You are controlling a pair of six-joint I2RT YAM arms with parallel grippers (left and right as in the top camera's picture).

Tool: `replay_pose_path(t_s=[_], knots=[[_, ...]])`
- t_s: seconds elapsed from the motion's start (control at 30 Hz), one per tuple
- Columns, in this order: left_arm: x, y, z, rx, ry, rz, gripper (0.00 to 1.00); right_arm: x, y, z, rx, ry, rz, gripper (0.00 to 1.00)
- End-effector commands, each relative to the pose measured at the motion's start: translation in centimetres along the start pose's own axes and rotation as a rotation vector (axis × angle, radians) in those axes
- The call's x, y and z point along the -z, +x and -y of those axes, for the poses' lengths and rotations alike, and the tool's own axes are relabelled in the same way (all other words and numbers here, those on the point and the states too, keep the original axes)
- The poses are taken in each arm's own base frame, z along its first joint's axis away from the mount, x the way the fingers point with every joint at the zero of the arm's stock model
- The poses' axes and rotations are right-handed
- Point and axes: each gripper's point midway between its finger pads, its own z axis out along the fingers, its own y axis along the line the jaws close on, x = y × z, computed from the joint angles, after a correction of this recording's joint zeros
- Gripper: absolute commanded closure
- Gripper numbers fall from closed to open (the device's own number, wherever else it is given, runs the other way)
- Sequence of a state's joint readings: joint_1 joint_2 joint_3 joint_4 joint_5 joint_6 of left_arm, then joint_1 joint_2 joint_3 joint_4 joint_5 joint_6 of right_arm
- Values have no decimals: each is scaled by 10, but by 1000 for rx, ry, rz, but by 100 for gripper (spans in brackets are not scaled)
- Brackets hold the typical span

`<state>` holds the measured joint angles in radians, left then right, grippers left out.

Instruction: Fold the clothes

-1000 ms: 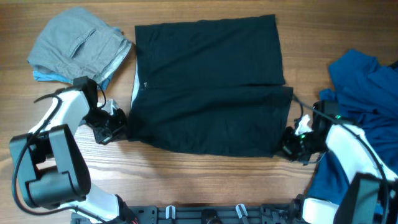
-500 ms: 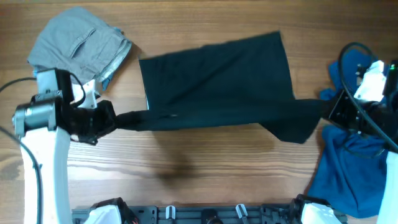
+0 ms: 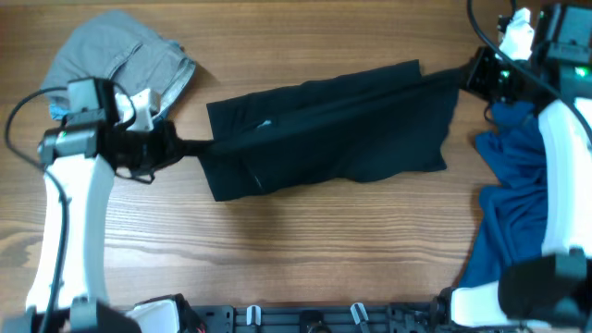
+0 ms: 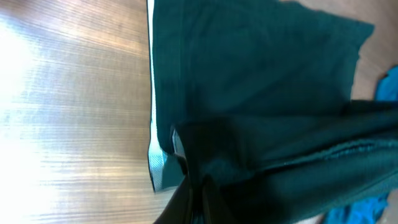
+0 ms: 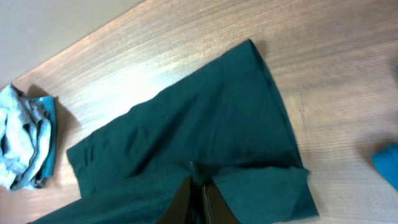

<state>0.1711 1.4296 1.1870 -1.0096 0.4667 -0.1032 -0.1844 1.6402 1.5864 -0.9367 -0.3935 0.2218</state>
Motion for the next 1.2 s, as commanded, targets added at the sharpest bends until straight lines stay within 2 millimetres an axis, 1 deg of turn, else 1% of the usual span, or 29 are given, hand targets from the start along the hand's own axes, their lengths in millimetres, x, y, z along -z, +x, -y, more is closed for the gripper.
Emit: replay_pose_path(t_s=[0.0,0.07,0.1,0.13,0.17,0.2,0.23,0.27,0.3,0.4,0.47,0.5,0.53,0.57,0.6,0.63,0.67,0.73,0.8,0.83,0.87,0.9,0.93,0.97,1.0,1.03,1.07,1.1,1.17], knots=[[-38,-28,-29,-51,-144,13,96,-33,-29,42,-5,90,48,96],[-60,-38,-32,-75,-155,15,96,-60,-34,44,-2,57,40,96],[-75,-43,-38,-85,-178,12,96,-79,-36,46,4,32,37,95],[-87,-46,-44,-85,-193,4,91,-91,-37,46,10,20,35,93],[-95,-48,-47,-84,-193,2,80,-103,-39,46,18,11,38,85],[-103,-51,-50,-85,-195,3,66,-114,-41,48,27,6,44,47],[-110,-57,-55,-84,-195,17,46,-125,-41,51,38,7,40,33],[-114,-64,-56,-88,-190,41,0,-131,-37,55,37,12,26,26],[-114,-66,-56,-90,-189,48,0,-129,-34,59,23,18,13,25],[-106,-53,-52,-77,-179,4,0,-116,-10,74,-41,52,-87,24],[-102,-37,-53,-58,-186,-53,0,-106,20,84,-112,82,-205,24],[-102,-30,-53,-50,-191,-80,0,-100,36,93,-147,126,-269,24],[-101,-22,-55,-46,-196,-113,0,-96,47,102,-164,180,-310,23],[-102,-15,-56,-52,-195,-141,0,-88,60,116,-172,271,-358,21],[-103,-10,-54,-61,-182,-157,0,-83,68,127,-176,336,-385,17],[-106,-5,-49,-79,-156,-173,0,-82,73,131,-185,364,-397,11],[-110,1,-45,-104,-129,-190,0,-84,77,133,-187,369,-409,7],[-117,10,-40,-115,-92,-205,0,-90,91,134,-200,349,-441,6],[-126,20,-34,-127,-59,-223,0,-105,102,119,-143,210,-462,12],[-130,25,-30,-132,-31,-230,2,-112,107,114,-113,163,-462,15],[-133,28,-25,-143,-3,-233,4,-117,113,116,-118,153,-462,18],[-134,31,-19,-165,29,-239,12,-121,119,116,-123,141,-468,29],[-134,32,-18,-182,36,-240,25,-122,124,117,-128,136,-476,64],[-135,32,-17,-193,36,-239,39,-123,129,118,-131,138,-486,87],[-135,31,-16,-205,38,-236,53,-122,130,118,-130,138,-492,94],[-135,30,-17,-222,38,-231,67,-119,129,118,-133,139,-491,96],[-136,26,-23,-231,4,-219,92,-112,127,117,-148,143,-489,96],[-136,23,-29,-233,-30,-210,96,-106,126,117,-167,152,-490,96],[-131,15,-47,-213,-101,-186,96,-80,128,130,-268,280,-500,96]])
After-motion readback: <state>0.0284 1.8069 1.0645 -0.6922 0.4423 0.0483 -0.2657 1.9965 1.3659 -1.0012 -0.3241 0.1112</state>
